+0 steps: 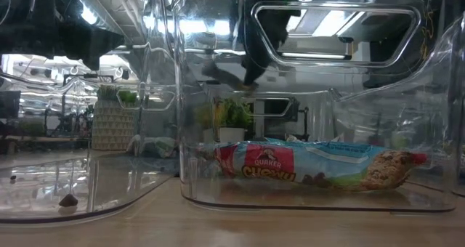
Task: Pick and place Granola Bars by type
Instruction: Put the orange granola bar into the left transparent bin
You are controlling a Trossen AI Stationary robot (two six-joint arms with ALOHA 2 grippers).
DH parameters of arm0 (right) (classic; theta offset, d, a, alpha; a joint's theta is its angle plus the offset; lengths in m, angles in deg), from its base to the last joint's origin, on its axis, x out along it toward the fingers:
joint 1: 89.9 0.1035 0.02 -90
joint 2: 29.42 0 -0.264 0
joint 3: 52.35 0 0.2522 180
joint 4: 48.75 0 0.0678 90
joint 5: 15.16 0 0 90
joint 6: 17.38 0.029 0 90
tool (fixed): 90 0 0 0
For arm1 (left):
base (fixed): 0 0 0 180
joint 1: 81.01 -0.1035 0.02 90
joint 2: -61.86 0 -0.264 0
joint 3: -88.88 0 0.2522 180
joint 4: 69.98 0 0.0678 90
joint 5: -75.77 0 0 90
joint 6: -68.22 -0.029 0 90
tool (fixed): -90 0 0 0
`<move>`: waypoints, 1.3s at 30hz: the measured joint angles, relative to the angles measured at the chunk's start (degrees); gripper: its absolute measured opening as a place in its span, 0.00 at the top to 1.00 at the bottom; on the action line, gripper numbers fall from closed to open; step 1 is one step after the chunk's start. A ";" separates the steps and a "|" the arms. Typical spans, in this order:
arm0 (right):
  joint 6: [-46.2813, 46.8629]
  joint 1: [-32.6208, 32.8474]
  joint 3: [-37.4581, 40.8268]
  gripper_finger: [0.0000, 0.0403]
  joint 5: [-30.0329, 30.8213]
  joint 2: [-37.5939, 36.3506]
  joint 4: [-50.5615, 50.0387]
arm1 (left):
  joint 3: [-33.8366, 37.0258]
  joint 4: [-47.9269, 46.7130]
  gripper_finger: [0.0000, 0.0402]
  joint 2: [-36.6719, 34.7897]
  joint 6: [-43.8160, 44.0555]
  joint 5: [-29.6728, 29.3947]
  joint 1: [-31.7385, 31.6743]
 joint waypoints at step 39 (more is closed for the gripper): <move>28.79 14.87 0.65 0.99 6.40 -4.79 38.96 | 0.00 3.08 0.97 -0.01 34.64 -1.35 0.02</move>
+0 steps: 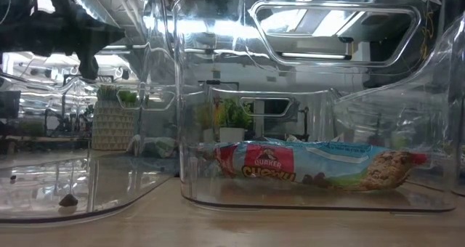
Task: Pick and place Granola Bars by type
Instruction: Put the orange granola bar into the left transparent bin
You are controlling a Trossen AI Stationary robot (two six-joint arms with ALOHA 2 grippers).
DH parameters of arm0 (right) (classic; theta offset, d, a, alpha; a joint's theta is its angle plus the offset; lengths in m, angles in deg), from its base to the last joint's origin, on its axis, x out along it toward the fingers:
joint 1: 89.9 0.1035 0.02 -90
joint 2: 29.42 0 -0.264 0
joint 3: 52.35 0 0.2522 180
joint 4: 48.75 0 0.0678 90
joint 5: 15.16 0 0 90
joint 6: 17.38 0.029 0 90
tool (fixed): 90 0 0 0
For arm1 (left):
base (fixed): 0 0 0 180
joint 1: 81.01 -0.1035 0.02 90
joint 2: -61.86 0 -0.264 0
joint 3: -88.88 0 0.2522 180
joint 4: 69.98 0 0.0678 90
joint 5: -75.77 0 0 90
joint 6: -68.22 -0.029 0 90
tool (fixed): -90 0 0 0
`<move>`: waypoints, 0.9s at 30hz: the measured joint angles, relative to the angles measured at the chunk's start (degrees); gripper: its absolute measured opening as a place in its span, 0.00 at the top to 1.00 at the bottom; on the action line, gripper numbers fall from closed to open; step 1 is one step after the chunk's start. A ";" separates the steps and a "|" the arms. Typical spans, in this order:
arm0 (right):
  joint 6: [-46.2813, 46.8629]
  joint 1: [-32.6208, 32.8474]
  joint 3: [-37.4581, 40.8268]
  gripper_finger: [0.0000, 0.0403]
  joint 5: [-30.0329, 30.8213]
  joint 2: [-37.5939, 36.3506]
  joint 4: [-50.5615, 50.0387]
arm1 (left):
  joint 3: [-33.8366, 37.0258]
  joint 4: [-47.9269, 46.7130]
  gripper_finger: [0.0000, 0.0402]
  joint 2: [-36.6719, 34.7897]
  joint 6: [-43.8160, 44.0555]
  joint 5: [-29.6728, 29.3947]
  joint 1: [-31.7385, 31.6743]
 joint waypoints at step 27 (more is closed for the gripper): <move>1.11 -1.91 0.02 0.99 -3.77 0.11 7.14 | -17.65 1.22 0.22 12.71 -14.66 3.78 0.48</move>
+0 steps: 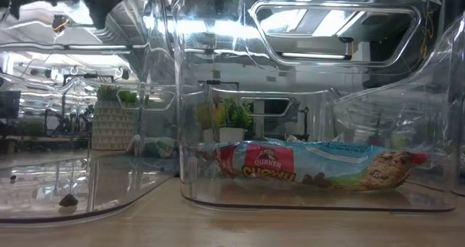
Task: Pick and place Granola Bars by type
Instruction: Put the orange granola bar into the left transparent bin
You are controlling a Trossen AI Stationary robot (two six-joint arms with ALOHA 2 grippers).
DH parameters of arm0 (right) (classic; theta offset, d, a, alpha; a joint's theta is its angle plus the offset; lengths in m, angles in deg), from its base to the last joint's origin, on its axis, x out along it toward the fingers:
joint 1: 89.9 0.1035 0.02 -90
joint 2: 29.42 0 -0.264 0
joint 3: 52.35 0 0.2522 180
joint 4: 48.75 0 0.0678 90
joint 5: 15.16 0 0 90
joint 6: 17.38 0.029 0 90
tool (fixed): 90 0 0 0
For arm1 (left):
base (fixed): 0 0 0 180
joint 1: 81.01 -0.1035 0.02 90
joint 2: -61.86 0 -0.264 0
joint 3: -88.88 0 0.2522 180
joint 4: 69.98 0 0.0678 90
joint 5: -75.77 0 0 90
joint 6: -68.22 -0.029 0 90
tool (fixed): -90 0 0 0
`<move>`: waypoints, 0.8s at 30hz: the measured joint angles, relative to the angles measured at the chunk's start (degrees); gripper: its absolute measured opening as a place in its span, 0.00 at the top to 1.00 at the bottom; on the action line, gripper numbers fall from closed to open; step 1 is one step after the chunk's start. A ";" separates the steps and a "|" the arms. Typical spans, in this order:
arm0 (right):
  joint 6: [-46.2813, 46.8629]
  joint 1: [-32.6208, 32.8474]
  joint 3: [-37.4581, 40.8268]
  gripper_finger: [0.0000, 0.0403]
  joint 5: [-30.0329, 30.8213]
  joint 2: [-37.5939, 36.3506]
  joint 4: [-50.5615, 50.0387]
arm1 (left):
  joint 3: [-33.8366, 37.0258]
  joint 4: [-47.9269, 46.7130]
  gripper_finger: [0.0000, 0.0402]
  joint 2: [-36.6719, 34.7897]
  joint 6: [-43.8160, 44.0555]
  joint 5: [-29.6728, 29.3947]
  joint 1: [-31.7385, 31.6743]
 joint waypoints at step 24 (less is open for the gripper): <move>1.51 -0.60 0.02 0.99 -0.62 0.02 1.81 | -22.21 -2.34 0.35 27.29 -17.28 0.87 0.07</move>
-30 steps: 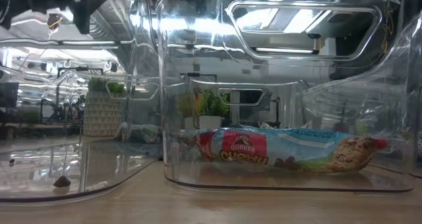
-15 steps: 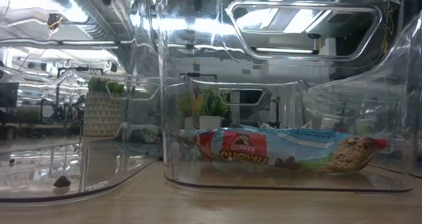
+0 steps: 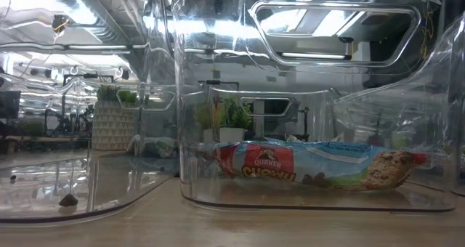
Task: Pick and place Granola Bars by type
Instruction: Put the orange granola bar into the left transparent bin
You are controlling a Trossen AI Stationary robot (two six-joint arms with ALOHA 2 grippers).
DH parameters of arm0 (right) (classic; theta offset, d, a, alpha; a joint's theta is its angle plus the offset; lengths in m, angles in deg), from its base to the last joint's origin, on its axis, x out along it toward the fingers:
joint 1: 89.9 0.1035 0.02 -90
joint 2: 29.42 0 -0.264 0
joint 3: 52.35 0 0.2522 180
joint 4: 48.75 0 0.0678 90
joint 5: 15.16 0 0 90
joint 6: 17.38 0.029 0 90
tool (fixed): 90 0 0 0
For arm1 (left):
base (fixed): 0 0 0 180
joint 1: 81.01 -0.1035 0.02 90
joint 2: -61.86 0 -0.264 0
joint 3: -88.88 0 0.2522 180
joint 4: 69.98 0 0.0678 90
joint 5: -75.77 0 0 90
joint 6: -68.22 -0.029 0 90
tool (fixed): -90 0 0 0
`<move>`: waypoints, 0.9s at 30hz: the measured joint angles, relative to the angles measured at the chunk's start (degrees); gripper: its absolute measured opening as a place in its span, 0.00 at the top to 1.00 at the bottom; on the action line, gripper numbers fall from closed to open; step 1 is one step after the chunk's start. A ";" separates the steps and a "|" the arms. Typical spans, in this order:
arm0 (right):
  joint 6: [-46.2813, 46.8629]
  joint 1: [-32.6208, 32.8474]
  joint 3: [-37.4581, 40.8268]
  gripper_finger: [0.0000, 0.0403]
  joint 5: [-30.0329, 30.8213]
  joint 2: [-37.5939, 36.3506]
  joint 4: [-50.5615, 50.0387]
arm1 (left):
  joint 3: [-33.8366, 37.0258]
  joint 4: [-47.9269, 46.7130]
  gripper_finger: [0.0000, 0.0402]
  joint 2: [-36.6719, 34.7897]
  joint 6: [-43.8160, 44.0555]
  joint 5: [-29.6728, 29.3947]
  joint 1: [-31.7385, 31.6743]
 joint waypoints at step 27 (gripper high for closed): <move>-0.23 0.07 0.00 0.77 -9.01 -2.31 -13.28 | -0.02 -0.75 0.94 -0.07 -0.17 1.10 5.21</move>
